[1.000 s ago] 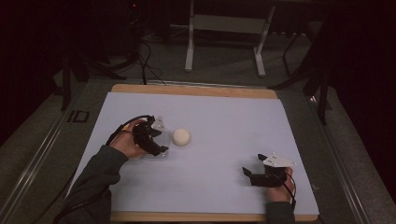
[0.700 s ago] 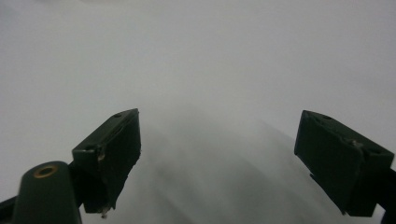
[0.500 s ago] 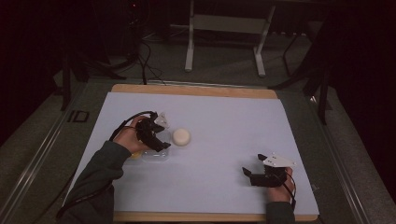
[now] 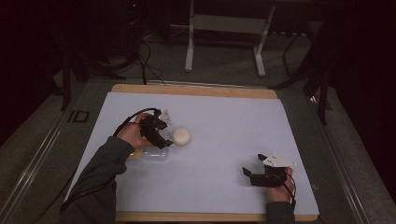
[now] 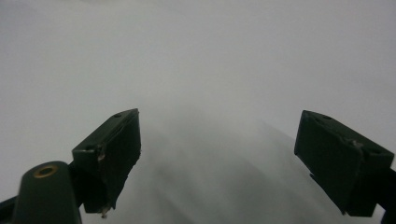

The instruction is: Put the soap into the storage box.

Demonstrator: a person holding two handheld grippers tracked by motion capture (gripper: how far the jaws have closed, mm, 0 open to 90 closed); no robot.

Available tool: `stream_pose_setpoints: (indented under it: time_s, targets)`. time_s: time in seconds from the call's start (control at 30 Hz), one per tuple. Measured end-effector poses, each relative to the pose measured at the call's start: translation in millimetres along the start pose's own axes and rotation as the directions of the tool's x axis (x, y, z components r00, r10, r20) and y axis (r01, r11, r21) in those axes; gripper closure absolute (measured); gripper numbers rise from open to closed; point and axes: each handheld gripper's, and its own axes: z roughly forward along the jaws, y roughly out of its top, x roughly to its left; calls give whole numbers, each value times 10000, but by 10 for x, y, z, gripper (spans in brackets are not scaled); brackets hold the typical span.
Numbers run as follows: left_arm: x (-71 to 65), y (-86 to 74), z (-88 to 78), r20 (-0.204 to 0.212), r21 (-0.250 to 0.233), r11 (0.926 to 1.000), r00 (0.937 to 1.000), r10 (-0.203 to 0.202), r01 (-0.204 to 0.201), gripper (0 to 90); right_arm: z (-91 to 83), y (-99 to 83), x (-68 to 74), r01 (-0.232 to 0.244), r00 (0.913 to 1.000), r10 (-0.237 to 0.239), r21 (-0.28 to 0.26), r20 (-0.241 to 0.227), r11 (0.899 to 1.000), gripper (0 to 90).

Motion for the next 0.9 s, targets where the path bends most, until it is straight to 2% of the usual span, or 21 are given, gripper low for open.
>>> stream_pose_setpoints:
  time_s: [0.2, 0.6, 0.9]
  targets:
    - [28, 39, 67, 183, 232, 9997, 9998, -44, 40, 269, 0, 0, 1, 9, 10000, -9, 5, 4, 10000, 144]
    - [78, 117, 179, 229, 536, 9985, 9996, -156, 144, 184, 1, 1, 0, 15, 10000, -15, 7, -11, 10000, 144]
    - [104, 201, 289, 297, 759, 9971, 9995, -124, 101, 169, 2, 1, 1, 20, 10000, -20, 13, -24, 10000, 144]
